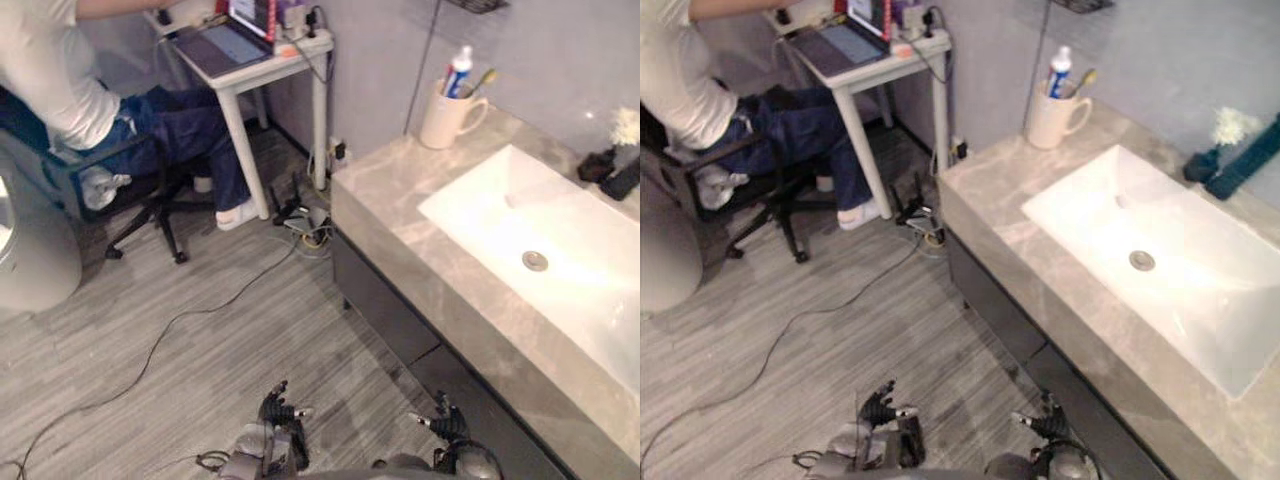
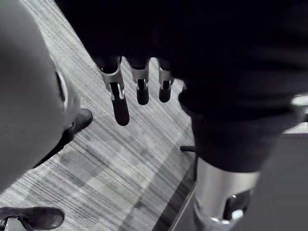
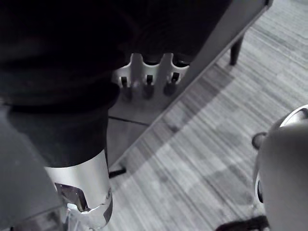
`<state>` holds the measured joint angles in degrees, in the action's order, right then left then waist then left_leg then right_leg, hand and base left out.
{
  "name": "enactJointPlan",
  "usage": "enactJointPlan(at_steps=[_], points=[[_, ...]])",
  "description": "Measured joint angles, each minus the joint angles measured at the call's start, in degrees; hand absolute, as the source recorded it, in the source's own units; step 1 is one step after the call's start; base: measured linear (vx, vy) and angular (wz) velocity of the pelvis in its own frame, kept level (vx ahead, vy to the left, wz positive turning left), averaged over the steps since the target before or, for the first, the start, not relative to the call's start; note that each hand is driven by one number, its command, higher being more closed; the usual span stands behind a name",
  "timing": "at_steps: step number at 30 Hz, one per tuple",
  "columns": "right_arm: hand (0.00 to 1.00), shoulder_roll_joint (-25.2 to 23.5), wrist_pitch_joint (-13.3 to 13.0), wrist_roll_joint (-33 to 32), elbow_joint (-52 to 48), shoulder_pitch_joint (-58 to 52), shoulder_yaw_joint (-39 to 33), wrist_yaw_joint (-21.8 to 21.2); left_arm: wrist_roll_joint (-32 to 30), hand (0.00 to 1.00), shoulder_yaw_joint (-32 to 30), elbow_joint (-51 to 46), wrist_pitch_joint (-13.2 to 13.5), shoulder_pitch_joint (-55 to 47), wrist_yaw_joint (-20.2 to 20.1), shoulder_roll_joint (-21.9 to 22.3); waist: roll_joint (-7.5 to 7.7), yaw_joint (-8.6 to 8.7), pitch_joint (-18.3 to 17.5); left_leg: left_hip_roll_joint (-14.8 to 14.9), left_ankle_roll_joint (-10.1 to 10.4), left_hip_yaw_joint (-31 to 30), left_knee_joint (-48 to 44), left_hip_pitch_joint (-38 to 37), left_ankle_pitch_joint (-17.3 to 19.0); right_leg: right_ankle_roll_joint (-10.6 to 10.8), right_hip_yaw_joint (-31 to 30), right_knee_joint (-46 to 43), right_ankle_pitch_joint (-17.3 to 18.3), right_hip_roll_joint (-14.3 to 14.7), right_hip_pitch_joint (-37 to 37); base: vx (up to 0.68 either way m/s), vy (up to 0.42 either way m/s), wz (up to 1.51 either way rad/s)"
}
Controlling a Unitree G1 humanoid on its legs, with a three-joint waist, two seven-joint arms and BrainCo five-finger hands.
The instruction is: Organize washtable
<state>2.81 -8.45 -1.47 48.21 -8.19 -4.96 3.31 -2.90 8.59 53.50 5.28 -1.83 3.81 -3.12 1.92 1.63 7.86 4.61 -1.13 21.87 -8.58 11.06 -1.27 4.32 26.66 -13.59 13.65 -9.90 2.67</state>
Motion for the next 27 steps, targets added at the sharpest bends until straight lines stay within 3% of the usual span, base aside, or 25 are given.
enactJointPlan(at_steps=[4,10,12,13,14,16,17,19,21,22,24,26,27], points=[[0.0,-1.59,0.09,-0.09,1.53,0.88,0.81,-0.82,0.0,0.0,-0.19,0.54,-0.02,-0.31,0.06,-1.27,-0.02,-0.71,0.0,-3.14,-1.04,-1.22,7.1,-1.63,-3.34,1.25,-0.02,2.71,-2.2,-0.57,0.19,-0.04,0.135,0.19],[0.0,-1.8,0.17,0.02,2.71,2.18,1.49,-0.89,0.02,0.0,-0.96,0.97,0.01,-0.91,0.04,-2.69,0.0,-1.03,0.04,-5.4,-1.63,-2.6,12.54,-3.19,-5.57,2.05,-0.32,3.44,-1.44,-0.87,-0.16,-0.05,0.084,0.17],[0.0,-1.83,0.22,0.14,2.85,2.38,1.47,-0.87,0.03,0.0,-2.68,1.06,0.03,-0.9,-0.01,-2.72,0.66,-1.11,0.28,-7.01,-3.48,-2.95,10.92,-2.24,-4.1,3.59,-0.49,2.78,-0.24,-2.14,-0.09,0.05,0.101,0.4],[0.0,-2.16,0.3,0.44,3.42,2.34,1.44,-0.82,0.03,0.0,-3.39,0.96,0.07,-0.87,-0.08,-2.81,1.61,-1.22,0.51,-7.84,-5.06,-2.94,7.08,-0.64,-2.27,5.69,0.09,1.42,1.12,-3.72,0.0,0.15,0.089,0.52],[0.0,-1.88,0.34,0.63,3.9,2.11,1.38,-0.82,0.05,0.0,-4.12,0.51,0.07,-0.92,-0.06,-2.91,2.09,-1.4,0.23,-8.41,-5.09,-2.96,2.75,0.89,0.67,8.13,0.74,0.0,1.51,-5.29,0.33,0.2,0.07,0.47],[0.0,-0.52,0.54,0.78,4.21,1.72,1.25,-0.96,0.09,0.0,-4.14,1.25,-0.02,-0.81,0.01,-2.19,0.31,-1.32,0.43,-8.66,-6.66,-7.08,-2.22,1.5,5.38,6.0,-3.57,-15.98,-1.22,-7.47,-3.93,0.23,0.119,0.63],[0.0,-0.18,0.51,0.98,4.17,2.21,1.38,-0.94,0.13,0.0,-4.14,1.29,0.02,-1.17,0.01,-2.11,-0.87,-1.11,0.42,-8.57,-6.56,-8.3,-2.28,0.89,5.56,4.6,-6.04,-20.15,-1.59,-7.34,-6.03,0.24,0.157,1.0],[0.0,-0.05,0.32,1.04,4.39,3.09,1.75,-0.91,1.02,0.0,-4.22,1.44,-0.07,-1.23,0.06,-2.2,-0.83,-1.17,1.02,-8.87,-6.46,-13.5,-0.79,-1.39,5.77,3.64,-9.58,-22.01,4.03,-3.39,-10.21,0.31,0.11,1.0],[0.0,0.1,0.18,0.9,4.24,3.85,3.12,-0.95,1.25,0.0,-4.26,1.58,-0.05,-1.2,0.1,-2.19,-1.12,-1.07,1.92,-9.13,-6.42,-17.43,0.67,-4.24,5.75,3.16,-10.53,-19.28,4.51,-0.15,-13.33,0.32,0.046,1.01],[0.0,0.47,-0.05,0.68,4.06,4.2,3.85,-0.92,1.27,0.0,-4.23,1.96,-0.05,-1.2,0.09,-2.05,-1.47,-0.99,2.19,-9.22,-6.23,-19.91,1.84,-6.28,5.85,3.11,-12.05,-16.69,4.16,2.19,-15.88,0.29,0.016,1.05],[0.0,0.85,-0.07,-0.02,3.72,3.95,4.0,-0.88,1.28,0.0,-4.21,2.6,0.11,-1.14,0.06,-1.82,-1.55,-0.56,2.24,-10.36,-6.17,-23.91,3.45,-9.18,5.81,3.55,-15.96,-11.54,1.84,4.01,-19.2,0.27,-0.013,1.16],[0.0,0.92,-0.07,-0.49,2.69,3.36,3.7,-0.84,1.25,0.0,-4.38,3.32,0.24,-1.13,0.04,-1.59,-1.5,0.07,2.25,-12.33,-6.09,-29.11,4.95,-11.88,5.78,3.67,-20.2,-6.6,-1.84,3.94,-20.77,0.36,-0.067,1.59],[0.0,0.9,-0.08,-0.42,2.36,3.28,3.73,-0.9,1.25,0.0,-4.76,3.63,0.25,-1.38,0.03,-1.6,-1.41,0.41,2.21,-13.3,-5.13,-32.27,5.53,-13.36,6.37,2.61,-22.19,-6.11,-3.99,3.32,-21.84,0.37,-0.107,1.58]])
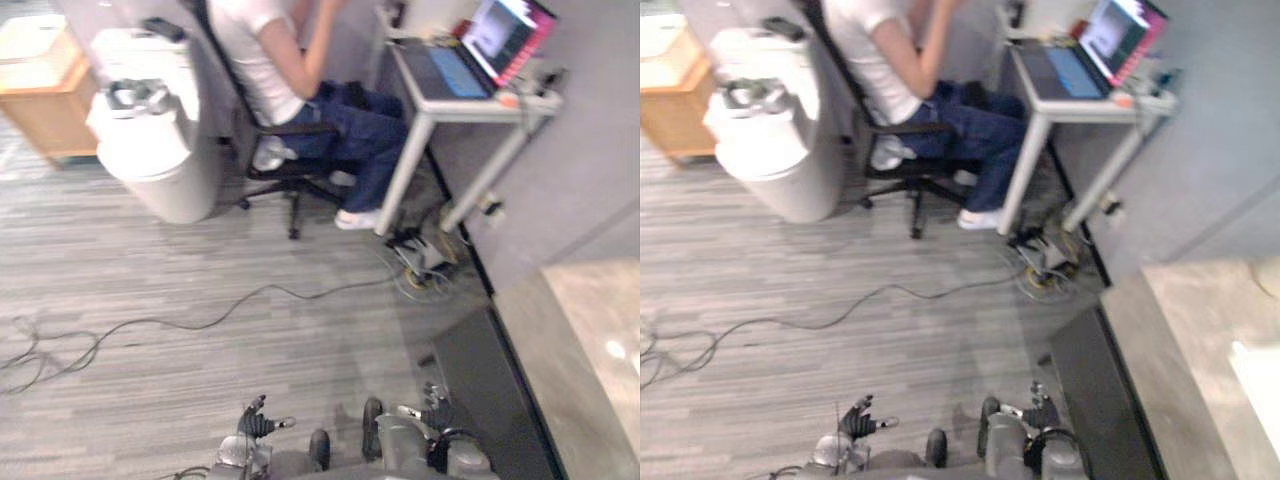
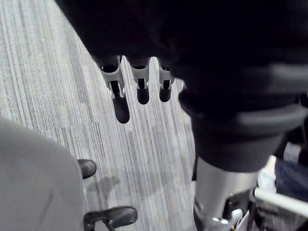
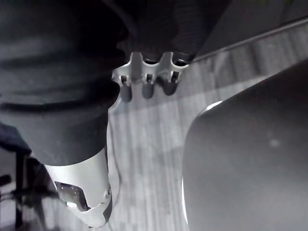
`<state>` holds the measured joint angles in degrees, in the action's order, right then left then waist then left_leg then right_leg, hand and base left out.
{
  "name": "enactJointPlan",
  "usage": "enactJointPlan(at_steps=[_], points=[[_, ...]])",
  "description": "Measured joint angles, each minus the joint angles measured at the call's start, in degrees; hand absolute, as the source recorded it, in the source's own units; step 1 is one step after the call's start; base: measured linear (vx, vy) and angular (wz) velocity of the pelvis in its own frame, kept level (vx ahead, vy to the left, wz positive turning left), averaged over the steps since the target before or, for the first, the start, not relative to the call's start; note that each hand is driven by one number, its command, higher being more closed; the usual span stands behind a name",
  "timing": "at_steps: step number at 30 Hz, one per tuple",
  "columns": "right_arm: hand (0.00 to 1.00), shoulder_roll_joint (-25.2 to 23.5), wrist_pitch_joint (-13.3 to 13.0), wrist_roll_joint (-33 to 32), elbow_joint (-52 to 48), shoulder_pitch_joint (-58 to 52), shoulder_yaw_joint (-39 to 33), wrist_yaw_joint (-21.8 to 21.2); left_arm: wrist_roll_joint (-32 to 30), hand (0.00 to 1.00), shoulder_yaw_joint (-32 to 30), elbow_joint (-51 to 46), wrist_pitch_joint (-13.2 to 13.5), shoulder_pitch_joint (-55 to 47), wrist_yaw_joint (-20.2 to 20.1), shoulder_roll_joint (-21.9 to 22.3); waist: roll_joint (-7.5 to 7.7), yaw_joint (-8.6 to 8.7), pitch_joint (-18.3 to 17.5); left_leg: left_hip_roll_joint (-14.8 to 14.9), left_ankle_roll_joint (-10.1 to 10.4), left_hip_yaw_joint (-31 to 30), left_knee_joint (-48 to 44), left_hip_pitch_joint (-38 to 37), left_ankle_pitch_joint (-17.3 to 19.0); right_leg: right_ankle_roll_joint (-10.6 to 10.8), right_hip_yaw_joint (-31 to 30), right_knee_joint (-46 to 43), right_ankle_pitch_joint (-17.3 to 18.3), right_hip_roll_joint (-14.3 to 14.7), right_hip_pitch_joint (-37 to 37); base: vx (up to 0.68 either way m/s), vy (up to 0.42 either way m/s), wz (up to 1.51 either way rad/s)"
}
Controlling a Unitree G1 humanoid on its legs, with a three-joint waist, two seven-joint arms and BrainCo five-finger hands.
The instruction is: Organize washtable
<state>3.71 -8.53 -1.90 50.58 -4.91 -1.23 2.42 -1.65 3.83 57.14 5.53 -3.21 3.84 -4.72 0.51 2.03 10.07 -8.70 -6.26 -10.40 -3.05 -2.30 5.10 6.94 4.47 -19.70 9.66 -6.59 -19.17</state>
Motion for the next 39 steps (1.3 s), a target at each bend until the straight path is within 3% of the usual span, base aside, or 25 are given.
enactJointPlan(at_steps=[1,4,5,6,7,8,10,11,12,13,17,18,19,22,32,35,36,37,39], points=[[0.0,0.02,-0.01,0.1,-0.17,0.0,0.0,-0.06,0.0,0.0,-0.35,0.11,0.0,-0.1,0.01,0.0,0.0,-0.01,-0.02,-0.37,0.34,-1.68,0.01,-0.53,0.2,-0.61,0.33,0.07,-0.86,-0.37,-0.25,0.38,-0.152,1.48],[0.0,0.04,-0.01,0.36,-0.22,0.18,-0.08,-0.2,0.0,0.0,-2.25,0.24,-0.04,-0.37,0.2,0.0,0.55,-0.04,-0.43,-0.62,3.88,-4.93,-3.27,0.41,2.32,-4.16,3.27,3.42,-7.0,-0.18,0.05,0.42,-0.195,1.44],[0.0,0.05,0.03,0.4,-0.23,0.3,-0.01,-0.26,0.02,0.0,-2.33,0.3,-0.1,-0.27,0.25,0.28,0.08,-0.13,-0.41,-0.32,6.04,-4.87,-4.97,1.48,3.72,-6.17,3.6,4.79,-10.07,-0.18,0.85,0.48,-0.21,1.03],[0.0,0.61,0.09,0.39,-0.28,1.38,0.02,-0.33,-0.03,0.0,-2.28,-0.19,0.02,-0.08,0.26,1.01,-1.47,-1.13,-0.41,0.81,10.92,-2.91,-10.32,4.8,5.42,-7.51,6.01,5.71,-10.18,-0.02,1.83,0.45,-0.201,0.93],[0.0,0.7,0.13,0.38,-0.24,1.72,0.04,-0.32,-0.03,0.0,-2.4,-0.38,0.06,-0.12,0.24,0.91,-1.56,-1.28,-0.4,1.37,12.75,-0.58,-12.96,6.04,6.8,-8.08,6.9,6.15,-9.75,-0.34,2.87,0.35,-0.149,0.81],[0.0,0.69,0.16,0.38,-0.24,1.87,0.09,-0.31,-0.01,0.0,-2.3,-0.51,0.12,-0.13,0.25,0.95,-1.56,-1.05,-0.34,3.96,12.78,6.42,-15.65,6.8,7.41,-8.37,8.71,6.47,-9.19,-0.53,4.9,0.23,-0.13,0.97],[0.0,0.78,-0.06,0.38,-0.77,1.84,0.06,-0.23,-0.01,0.0,-1.46,-1.65,0.35,-0.1,0.23,1.13,-0.6,0.38,0.09,12.01,12.21,24.66,-18.97,6.77,7.66,-8.78,14.22,7.72,-8.37,-2.23,11.55,0.23,-0.135,1.29],[0.0,1.04,-0.1,0.39,-1.16,1.83,0.11,-0.16,-0.03,0.0,-0.79,-2.16,0.49,-0.11,0.11,1.4,-0.71,0.36,-0.04,13.89,11.99,29.11,-18.58,6.82,7.36,-8.6,15.35,7.63,-8.21,-2.52,12.4,0.19,-0.076,1.08],[0.0,1.68,-0.14,0.4,-2.24,1.83,0.38,-0.14,-0.04,0.0,0.85,-2.94,0.67,-0.26,0.03,2.16,-1.75,0.21,-0.63,17.6,11.1,37.49,-17.06,7.27,3.33,-7.62,17.72,7.59,-7.23,-2.3,13.49,0.15,-0.024,0.88],[0.0,2.09,-0.27,0.39,-2.94,1.94,0.44,-0.05,-0.17,0.0,1.88,-3.01,0.65,-0.04,-0.02,2.88,-3.03,0.49,-1.29,19.88,8.75,42.09,-17.31,8.72,0.94,-6.39,19.99,7.63,-4.48,-1.82,14.5,0.18,-0.016,0.86],[0.0,0.6,-0.12,0.3,-2.68,2.1,0.41,-0.13,-0.84,0.0,2.8,-3.17,0.49,0.25,-0.05,2.72,-2.27,0.53,-1.68,18.14,7.88,46.93,-9.48,7.76,0.43,-5.94,26.9,8.12,-3.8,-2.98,15.41,0.06,0.07,1.0],[0.0,-0.39,-0.12,0.26,-2.55,1.9,0.39,-0.2,-1.35,0.0,2.86,-3.05,0.27,0.01,-0.1,2.14,-1.64,0.69,-1.88,16.97,7.52,48.27,-6.01,7.27,-1.36,-5.91,29.24,8.42,-3.89,-3.42,16.0,-0.03,0.078,0.98],[0.0,-1.43,-0.12,0.26,-2.56,1.62,0.42,-0.29,-1.43,0.0,2.84,-3.09,0.16,-0.57,-0.1,1.58,-1.01,0.84,-2.26,15.21,7.95,48.11,-1.67,6.12,-3.9,-5.79,31.03,9.36,-4.27,-3.7,17.11,-0.03,0.066,0.94],[0.0,-2.85,-0.12,0.28,-2.43,1.7,0.59,-0.48,-2.53,0.0,2.74,-2.76,0.07,-1.18,-0.04,0.53,-0.51,0.63,-2.6,12.97,8.47,46.41,4.9,3.29,-6.94,-5.44,31.93,10.43,-4.75,-3.52,19.0,-0.04,0.012,0.45],[0.0,-3.46,0.02,0.51,-1.21,1.57,0.52,-0.5,-3.19,0.0,0.16,-1.12,0.03,-1.21,0.04,-0.2,1.72,0.38,-3.26,11.43,8.09,45.52,8.39,1.09,-8.23,-4.55,30.61,10.86,-5.58,-3.46,19.86,-0.07,-0.018,0.0],[0.0,-3.11,0.12,0.53,-0.62,1.63,0.69,-0.55,-3.04,0.0,0.12,-0.82,0.11,-1.19,0.04,-0.09,1.18,0.63,-2.89,10.58,6.59,41.99,8.76,2.07,-7.13,-3.76,31.07,2.14,-3.39,-6.48,17.41,-0.09,0.016,0.51],[0.0,-2.24,0.18,0.55,-0.64,1.17,0.64,-0.88,-2.94,0.0,0.28,-0.8,0.1,-1.17,0.04,-0.09,0.99,1.21,-2.37,9.65,5.46,37.8,8.53,2.1,-6.38,-3.94,28.28,-7.5,-2.97,-9.46,14.73,-0.06,0.044,1.08],[0.0,-2.25,0.19,0.47,-0.96,0.67,0.6,-1.23,-2.95,0.0,0.33,-0.86,0.09,-1.16,0.07,-0.07,0.5,1.6,-1.65,9.71,4.81,35.43,7.56,2.04,-6.3,-4.96,23.95,-13.04,-2.67,-10.14,11.87,-0.02,0.044,1.26],[0.0,-2.03,0.02,0.54,-2.56,0.44,0.67,-1.44,-2.23,0.0,-0.09,-0.43,-0.01,-1.0,0.19,-1.03,0.76,1.96,-1.31,10.76,3.56,32.1,4.28,4.12,-5.4,-4.38,16.59,-14.0,1.62,-8.46,8.66,0.02,-0.007,1.03]])
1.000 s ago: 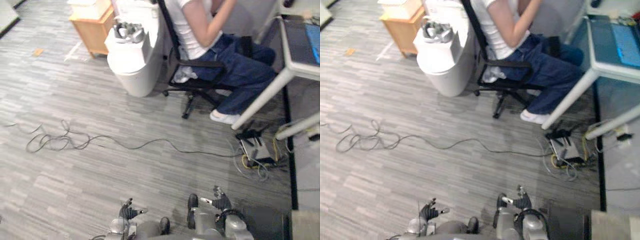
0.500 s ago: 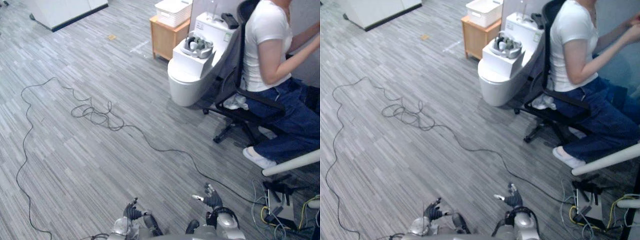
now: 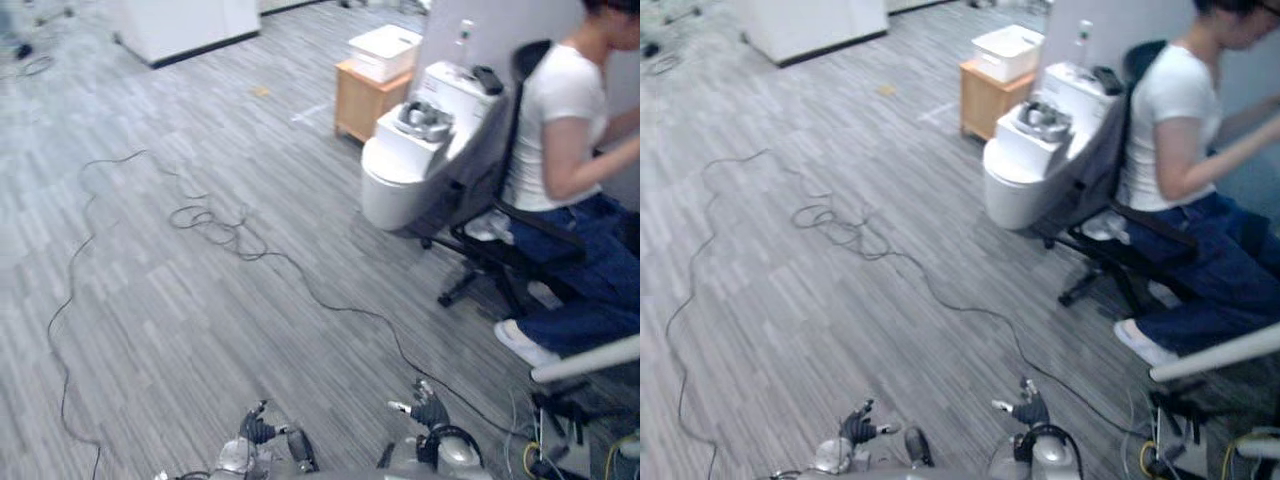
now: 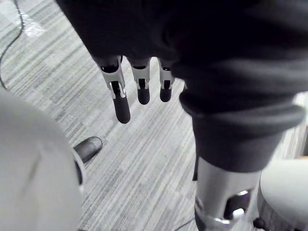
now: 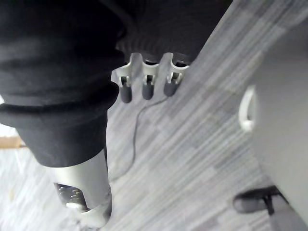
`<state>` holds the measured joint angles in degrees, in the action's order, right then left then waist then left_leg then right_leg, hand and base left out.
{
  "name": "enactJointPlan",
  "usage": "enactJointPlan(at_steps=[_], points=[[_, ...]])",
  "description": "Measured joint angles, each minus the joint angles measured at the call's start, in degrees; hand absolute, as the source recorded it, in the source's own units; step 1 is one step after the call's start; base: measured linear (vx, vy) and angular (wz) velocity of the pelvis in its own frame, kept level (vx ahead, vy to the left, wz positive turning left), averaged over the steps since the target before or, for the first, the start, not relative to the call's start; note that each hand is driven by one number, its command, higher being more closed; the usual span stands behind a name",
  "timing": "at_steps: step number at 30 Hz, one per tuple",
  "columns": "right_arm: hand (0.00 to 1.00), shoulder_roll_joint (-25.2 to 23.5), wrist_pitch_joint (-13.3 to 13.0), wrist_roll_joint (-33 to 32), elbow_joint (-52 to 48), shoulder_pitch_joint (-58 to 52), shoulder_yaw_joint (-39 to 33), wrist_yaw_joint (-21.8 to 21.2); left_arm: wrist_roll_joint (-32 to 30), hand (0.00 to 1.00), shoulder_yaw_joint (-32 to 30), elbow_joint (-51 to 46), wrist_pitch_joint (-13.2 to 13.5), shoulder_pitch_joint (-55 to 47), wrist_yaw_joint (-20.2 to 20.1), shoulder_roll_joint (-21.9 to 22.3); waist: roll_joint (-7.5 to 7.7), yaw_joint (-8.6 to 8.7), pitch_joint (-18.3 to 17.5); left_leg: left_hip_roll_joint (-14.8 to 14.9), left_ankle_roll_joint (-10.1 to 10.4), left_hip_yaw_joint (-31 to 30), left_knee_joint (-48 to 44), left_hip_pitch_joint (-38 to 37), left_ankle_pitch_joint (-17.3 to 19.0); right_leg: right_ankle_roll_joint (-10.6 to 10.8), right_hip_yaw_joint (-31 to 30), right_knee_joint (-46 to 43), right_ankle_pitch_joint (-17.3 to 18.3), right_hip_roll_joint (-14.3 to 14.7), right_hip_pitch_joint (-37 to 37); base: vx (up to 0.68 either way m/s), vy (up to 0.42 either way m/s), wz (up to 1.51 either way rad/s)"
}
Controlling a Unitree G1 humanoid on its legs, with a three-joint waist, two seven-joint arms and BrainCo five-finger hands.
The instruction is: Organize washtable
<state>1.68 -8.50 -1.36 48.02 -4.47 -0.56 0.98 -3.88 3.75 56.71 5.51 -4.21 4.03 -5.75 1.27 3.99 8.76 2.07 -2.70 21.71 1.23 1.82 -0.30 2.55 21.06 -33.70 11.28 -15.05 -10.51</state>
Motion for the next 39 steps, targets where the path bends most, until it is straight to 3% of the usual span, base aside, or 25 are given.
enactJointPlan(at_steps=[2,4,5,6,7,8,9,11,13,14,15,16,17,18,20,26,29,31,35,39], points=[[0.0,0.01,0.01,0.0,-0.01,0.68,0.16,0.01,0.75,0.0,-0.5,0.0,0.07,0.55,0.12,-0.19,0.16,-0.67,0.68,0.68,-0.3,-1.7,-2.19,1.95,0.21,1.61,-2.65,1.06,0.73,0.58,-3.43,0.01,-0.033,0.77],[0.0,0.27,-0.02,0.07,-0.85,0.66,0.59,-0.07,1.04,0.0,-1.23,0.06,0.1,1.29,0.14,0.3,-0.6,-1.13,2.07,0.85,0.06,-4.19,-3.69,3.49,0.42,3.2,-8.17,5.38,-0.15,1.01,-6.88,0.0,-0.058,0.67],[0.0,0.77,0.04,0.12,-1.24,0.69,0.63,-0.09,1.04,0.0,-1.61,0.1,0.09,1.58,0.15,0.44,-0.87,-1.15,2.58,0.85,0.91,-4.85,-3.63,3.98,0.98,3.9,-10.7,7.05,-0.61,1.1,-7.46,0.0,-0.08,0.73],[0.0,1.15,0.09,0.14,-1.59,0.49,0.46,-0.07,1.04,0.0,-1.75,0.19,0.07,1.98,0.17,0.43,-0.92,-1.01,2.93,0.61,3.67,-5.54,-2.72,4.61,2.8,4.12,-12.93,8.74,-0.71,1.54,-7.83,0.07,-0.072,1.17],[0.0,-0.27,0.06,0.14,-2.43,-0.47,0.38,-0.05,1.04,0.0,-2.84,0.65,0.24,2.48,0.08,-0.67,3.19,0.17,2.82,-2.3,1.49,-6.8,-10.51,6.09,5.12,4.96,-17.6,9.89,-0.01,-2.5,-7.89,0.14,-0.078,1.28],[0.0,0.2,-0.11,0.15,-3.49,-1.2,0.48,0.03,0.99,0.0,-3.44,0.53,0.45,2.77,0.04,-0.44,2.08,0.53,3.68,-0.91,0.98,-8.22,-16.76,7.13,7.76,5.96,-18.36,9.06,0.24,-2.51,-7.38,0.33,-0.192,1.32],[0.0,1.08,0.11,0.39,-4.19,-1.88,0.92,-0.08,1.29,0.0,-5.18,0.98,0.51,3.11,0.5,-0.76,3.2,-0.06,4.02,-0.54,4.05,-9.66,-19.57,7.17,9.7,7.15,-20.28,7.19,1.25,-3.54,-6.85,0.27,-0.261,0.74],[0.0,1.53,0.24,0.92,-3.65,-0.96,2.33,-0.42,1.53,0.0,-6.34,0.87,0.75,3.19,1.32,-1.44,3.87,-0.5,3.83,0.29,4.88,-12.09,-21.47,9.45,10.34,5.68,-19.36,5.89,0.98,-2.16,-7.15,0.12,-0.347,0.83],[0.0,1.16,0.04,1.35,-3.6,-0.65,2.92,-0.43,2.15,0.0,-6.61,0.98,0.95,2.99,1.5,-0.56,2.02,0.11,3.02,3.27,5.88,-13.25,-21.17,12.42,9.88,4.78,-15.22,7.35,-0.83,0.12,-6.17,0.05,-0.48,0.91],[0.0,1.47,-0.02,1.38,-3.47,-0.52,2.67,-0.38,2.2,0.0,-6.71,0.83,1.23,2.87,1.53,0.72,0.46,-0.13,2.57,7.33,7.04,-8.1,-20.98,12.26,9.06,3.81,-12.65,8.86,-1.53,0.95,-6.27,0.07,-0.385,0.58],[0.0,1.82,-0.04,1.38,-3.34,-0.43,2.74,-0.44,2.24,0.0,-6.69,0.84,1.21,2.74,1.51,1.31,0.02,-0.07,2.36,9.51,7.93,-3.64,-20.92,11.51,8.04,3.45,-11.45,9.18,-1.75,1.25,-6.22,0.14,-0.388,0.51],[0.0,2.8,-0.11,1.37,-3.29,-0.63,2.81,-0.74,2.26,0.0,-6.7,0.83,1.23,1.93,1.51,2.91,-1.53,-0.06,1.55,11.2,10.18,0.95,-17.38,7.48,3.23,2.98,-10.26,10.81,-2.05,2.42,-5.03,0.14,-0.271,0.3],[0.0,3.24,-0.12,1.36,-3.27,-0.66,2.87,-0.8,2.28,0.0,-6.69,0.85,1.26,1.67,1.49,3.6,-1.91,0.03,1.44,11.11,10.44,1.32,-14.61,5.87,2.85,2.83,-10.07,11.45,-2.14,3.0,-4.4,0.15,-0.2,0.2],[0.0,3.68,-0.14,1.36,-3.12,-0.66,2.84,-0.79,2.27,0.0,-6.61,0.84,1.3,1.61,1.43,4.41,-3.03,0.02,0.98,10.89,10.58,2.18,-11.43,4.1,2.22,2.78,-9.26,12.23,-2.17,3.5,-3.27,0.08,-0.04,0.16],[0.0,3.7,-0.13,1.36,-2.11,-0.92,2.84,-0.87,2.25,0.0,-6.35,0.61,1.38,1.65,1.33,4.65,-2.52,0.04,1.02,10.52,10.03,2.1,-10.15,3.38,1.17,2.67,-7.19,14.01,-2.4,3.76,-0.79,0.05,-0.023,0.45],[0.0,3.08,-0.15,1.18,-0.98,-2.37,2.26,-0.96,2.13,0.0,-5.43,0.08,1.19,1.11,1.2,3.38,-1.78,-0.25,0.54,7.83,7.61,5.2,-3.41,1.51,-4.9,3.29,-1.52,24.79,-7.52,3.28,6.76,-0.01,0.072,0.51],[0.0,3.09,-0.16,1.19,0.11,-2.37,2.13,-0.98,2.08,0.0,-5.45,0.1,1.0,0.11,1.06,2.53,-1.73,-0.15,0.46,7.61,7.56,5.04,-1.18,-0.46,-5.98,2.95,-0.81,27.03,-8.61,4.0,9.33,-0.09,0.057,0.12],[0.0,2.48,-0.09,1.12,0.39,-2.58,0.97,-0.9,2.06,0.0,-5.5,0.13,1.0,-0.53,1.04,2.25,-1.66,0.06,0.13,7.23,7.41,4.38,3.5,-2.14,-8.95,2.85,0.01,26.94,-8.56,4.64,9.56,-0.13,0.033,0.17],[0.0,1.87,0.02,0.54,1.28,-2.55,-0.7,-0.64,1.93,0.0,-5.56,0.15,0.97,-0.79,0.97,2.06,-1.5,0.13,-0.1,7.24,6.84,2.62,4.26,-2.1,-9.71,3.03,0.66,26.83,-7.82,5.01,10.21,-0.13,0.034,0.26],[0.0,1.85,0.05,0.22,2.81,-2.49,-0.71,-0.3,1.92,0.0,-6.06,1.18,0.96,-1.17,1.01,1.98,-1.32,-0.17,-1.28,6.29,6.42,2.04,4.63,-2.01,-9.08,3.49,-3.29,27.07,-7.52,5.55,10.24,-0.1,0.056,0.17]])
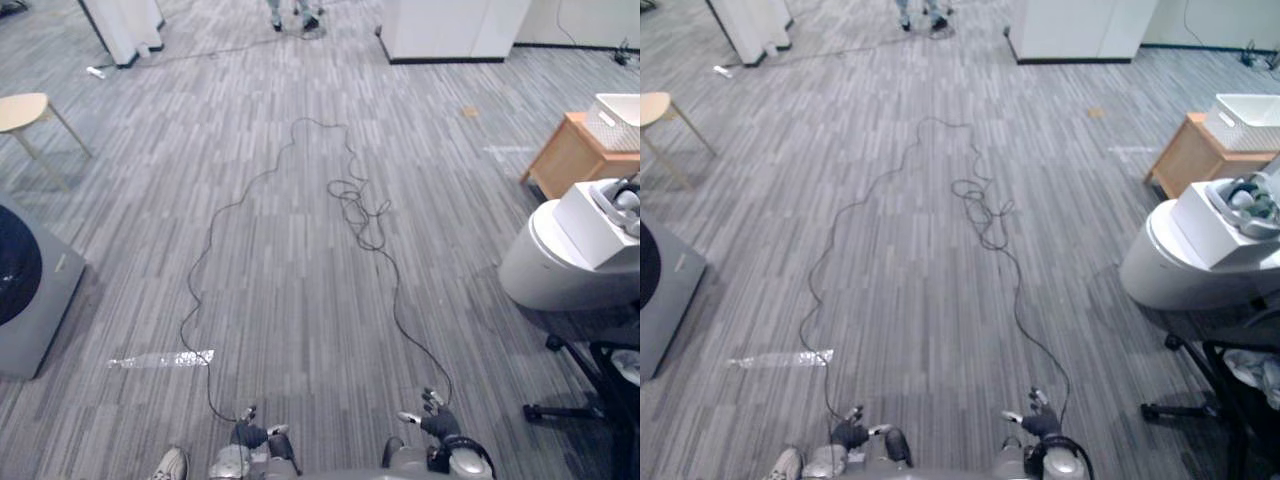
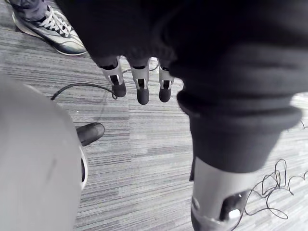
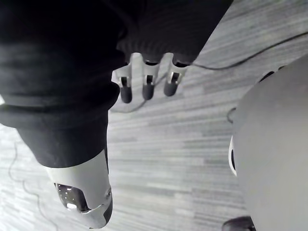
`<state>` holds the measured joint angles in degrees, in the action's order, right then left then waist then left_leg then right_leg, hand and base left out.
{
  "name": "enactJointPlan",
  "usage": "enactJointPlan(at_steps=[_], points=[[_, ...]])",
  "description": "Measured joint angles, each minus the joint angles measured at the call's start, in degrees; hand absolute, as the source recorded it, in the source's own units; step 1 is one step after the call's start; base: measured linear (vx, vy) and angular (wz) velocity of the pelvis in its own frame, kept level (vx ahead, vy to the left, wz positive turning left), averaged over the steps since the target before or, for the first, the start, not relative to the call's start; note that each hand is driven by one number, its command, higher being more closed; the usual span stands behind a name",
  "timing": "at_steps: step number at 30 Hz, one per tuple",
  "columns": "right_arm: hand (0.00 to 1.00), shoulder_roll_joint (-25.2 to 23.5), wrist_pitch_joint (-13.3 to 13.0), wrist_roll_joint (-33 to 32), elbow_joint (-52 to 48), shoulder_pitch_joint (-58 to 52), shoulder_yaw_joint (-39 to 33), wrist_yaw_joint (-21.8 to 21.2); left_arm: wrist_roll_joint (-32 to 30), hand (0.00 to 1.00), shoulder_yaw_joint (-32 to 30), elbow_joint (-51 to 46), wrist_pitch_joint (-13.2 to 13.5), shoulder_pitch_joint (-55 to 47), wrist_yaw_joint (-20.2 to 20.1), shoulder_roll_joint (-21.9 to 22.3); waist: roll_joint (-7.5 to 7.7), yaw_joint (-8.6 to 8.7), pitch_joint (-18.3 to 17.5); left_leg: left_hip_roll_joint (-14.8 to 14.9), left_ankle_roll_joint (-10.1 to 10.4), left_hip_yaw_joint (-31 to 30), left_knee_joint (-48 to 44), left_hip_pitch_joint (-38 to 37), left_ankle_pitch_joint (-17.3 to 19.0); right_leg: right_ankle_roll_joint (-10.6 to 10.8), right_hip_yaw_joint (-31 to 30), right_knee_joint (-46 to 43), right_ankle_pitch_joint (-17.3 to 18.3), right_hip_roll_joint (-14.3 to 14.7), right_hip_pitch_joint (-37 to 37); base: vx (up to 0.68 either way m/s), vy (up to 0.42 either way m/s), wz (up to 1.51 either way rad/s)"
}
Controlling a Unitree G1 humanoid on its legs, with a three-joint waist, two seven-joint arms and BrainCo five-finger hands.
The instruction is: Organize washtable
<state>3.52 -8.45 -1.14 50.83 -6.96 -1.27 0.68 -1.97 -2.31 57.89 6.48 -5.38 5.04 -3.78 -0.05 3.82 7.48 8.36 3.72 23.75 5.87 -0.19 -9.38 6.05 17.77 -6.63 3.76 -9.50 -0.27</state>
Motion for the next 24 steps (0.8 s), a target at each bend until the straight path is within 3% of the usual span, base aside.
enactJointPlan(at_steps=[2,3,12,20,24], points=[[0.0,-0.05,0.03,0.0,0.22,0.01,-0.09,0.33,0.09,0.0,-0.17,0.17,-0.04,-0.25,0.04,0.03,-0.09,0.1,-0.3,-0.53,-0.4,0.0,0.01,-0.03,0.28,0.0,-1.58,0.56,0.0,0.08,0.1,-0.03,0.053,0.02],[0.0,-0.98,1.12,0.29,6.71,2.7,-2.33,0.41,0.07,0.0,-0.02,1.41,-1.02,-0.17,-0.02,-0.3,0.51,0.1,-1.83,-3.12,-0.57,-1.48,0.05,-2.77,3.3,-0.54,-5.4,6.22,-0.38,0.38,6.06,0.0,0.0,0.0],[0.0,-0.96,1.08,-0.67,6.86,2.69,-2.27,0.41,0.24,0.0,0.5,1.68,-0.87,-0.04,-0.02,-0.35,0.54,0.1,-1.81,-3.2,-0.58,-1.7,0.06,-2.75,3.31,-0.41,-5.39,6.21,-0.28,0.36,6.04,0.0,0.0,0.0],[0.0,-0.92,0.02,-9.71,9.65,3.72,-2.09,0.31,2.03,0.0,4.85,5.17,0.34,2.16,-0.03,-1.02,0.87,0.09,-1.81,-3.42,-0.44,-3.25,0.05,-2.11,3.48,-0.42,-5.19,6.0,0.43,0.35,5.8,0.01,-0.001,0.04],[0.0,-0.82,-0.03,-10.88,10.88,5.75,-1.98,0.42,3.76,0.0,6.8,5.3,0.57,3.74,0.09,-1.43,1.03,-0.21,-1.84,-3.46,-0.48,-3.25,-0.42,1.22,3.46,-0.49,-5.75,4.87,0.48,0.27,1.77,0.02,0.007,-0.04]])
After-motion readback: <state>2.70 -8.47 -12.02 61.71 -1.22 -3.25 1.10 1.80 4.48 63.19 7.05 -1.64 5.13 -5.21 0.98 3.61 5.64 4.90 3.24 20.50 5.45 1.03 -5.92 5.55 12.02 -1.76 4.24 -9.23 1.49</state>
